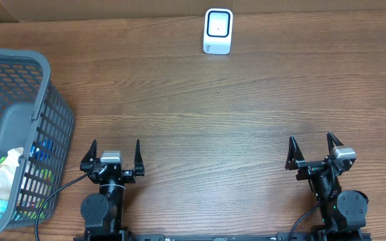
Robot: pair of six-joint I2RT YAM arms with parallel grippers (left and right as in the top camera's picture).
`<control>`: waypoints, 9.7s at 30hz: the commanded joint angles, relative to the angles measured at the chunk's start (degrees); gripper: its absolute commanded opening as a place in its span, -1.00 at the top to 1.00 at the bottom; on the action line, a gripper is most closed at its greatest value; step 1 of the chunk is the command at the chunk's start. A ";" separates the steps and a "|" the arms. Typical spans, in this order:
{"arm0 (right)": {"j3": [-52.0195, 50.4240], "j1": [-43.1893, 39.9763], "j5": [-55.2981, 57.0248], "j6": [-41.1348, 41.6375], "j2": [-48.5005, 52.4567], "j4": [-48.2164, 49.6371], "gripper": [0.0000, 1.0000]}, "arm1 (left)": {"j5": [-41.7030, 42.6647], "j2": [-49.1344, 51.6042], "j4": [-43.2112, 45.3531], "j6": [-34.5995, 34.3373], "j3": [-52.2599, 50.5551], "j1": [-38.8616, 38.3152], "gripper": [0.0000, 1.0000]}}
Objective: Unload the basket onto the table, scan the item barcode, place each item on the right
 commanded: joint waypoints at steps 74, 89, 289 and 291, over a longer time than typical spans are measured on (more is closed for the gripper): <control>1.88 0.48 -2.97 -0.17 -0.55 2.93 -1.00 | -0.79 0.87 -7.17 -5.09 8.90 -0.31 -1.00; 22.58 0.48 -6.91 -0.20 16.11 -3.89 -1.00 | 4.17 38.64 -21.51 -4.61 48.30 -0.31 -1.00; 83.60 0.48 -13.84 -0.39 75.87 -58.84 -1.00 | 9.79 125.96 -82.86 -19.12 108.04 -28.30 0.22; 83.60 0.48 -13.84 -0.39 75.87 -58.80 -1.00 | 9.79 126.31 -82.95 -18.14 108.13 -28.33 -0.05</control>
